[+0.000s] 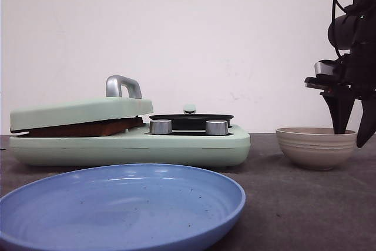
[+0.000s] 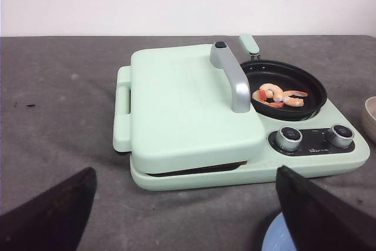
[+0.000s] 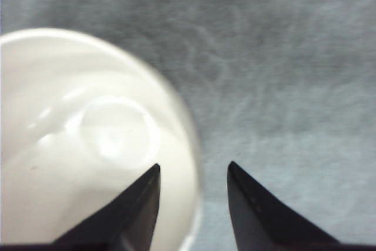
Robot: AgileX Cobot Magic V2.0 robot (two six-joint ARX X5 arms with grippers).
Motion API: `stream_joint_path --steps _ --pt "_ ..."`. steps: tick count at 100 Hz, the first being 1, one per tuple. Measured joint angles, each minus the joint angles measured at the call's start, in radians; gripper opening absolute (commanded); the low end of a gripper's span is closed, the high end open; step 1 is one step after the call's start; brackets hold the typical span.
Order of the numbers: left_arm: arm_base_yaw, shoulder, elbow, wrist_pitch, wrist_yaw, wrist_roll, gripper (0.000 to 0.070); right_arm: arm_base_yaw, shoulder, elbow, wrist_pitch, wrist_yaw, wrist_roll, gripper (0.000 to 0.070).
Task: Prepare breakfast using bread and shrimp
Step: 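Open the right gripper and raise it away from the bowl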
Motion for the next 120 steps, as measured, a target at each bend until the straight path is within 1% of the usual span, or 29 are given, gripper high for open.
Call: stream_joint_path --steps 21,43,64,81,88,89,95,96,105,107,112,116,120 --pt "0.0 0.0 0.0 0.0 0.0 0.0 0.0556 0.0 -0.039 0.016 0.001 -0.001 -0.008 0.0221" --pt "0.0 0.0 0.0 0.002 0.0 0.0 0.0556 0.001 -0.167 0.018 0.034 -0.015 -0.009 0.0221" --pt "0.0 0.0 0.0 0.003 0.0 0.0 0.0556 0.002 -0.31 0.019 0.092 -0.066 -0.009 0.0221" --pt "0.0 0.0 0.0 0.003 0.0 -0.001 0.0554 0.007 -0.428 0.02 0.123 -0.132 -0.009 0.022" --pt "0.0 0.0 0.0 0.003 0.0 -0.001 0.0537 0.014 -0.47 0.023 0.127 -0.167 -0.009 0.0217" --pt "0.0 0.0 0.0 0.003 0.0 -0.001 0.053 0.015 -0.475 0.023 0.127 -0.171 -0.01 0.0214" --pt "0.0 0.0 0.0 0.003 0.0 -0.005 0.0425 0.023 -0.502 0.024 0.128 -0.188 -0.01 0.0167" --pt "0.0 0.0 0.0 0.004 0.0 -0.006 0.0394 0.025 -0.507 0.024 0.127 -0.188 -0.01 0.0156" --pt "0.0 0.0 0.0 0.01 0.001 -0.022 0.0186 0.047 -0.54 0.024 0.127 -0.193 -0.02 0.0017" --pt "0.0 0.0 0.0 0.014 0.001 -0.026 0.0144 0.052 -0.546 0.024 0.127 -0.193 -0.025 0.0001" --pt "0.0 0.0 0.0 0.028 0.001 -0.034 0.0059 0.069 -0.559 0.024 0.127 -0.193 -0.036 0.0" --pt "0.0 0.0 0.0 0.04 0.001 -0.039 0.0006 0.086 -0.568 0.024 0.127 -0.193 -0.045 0.0" --pt "0.0 0.0 0.0 0.05 0.001 -0.045 0.0 0.103 -0.576 0.024 0.127 -0.193 -0.053 0.0"
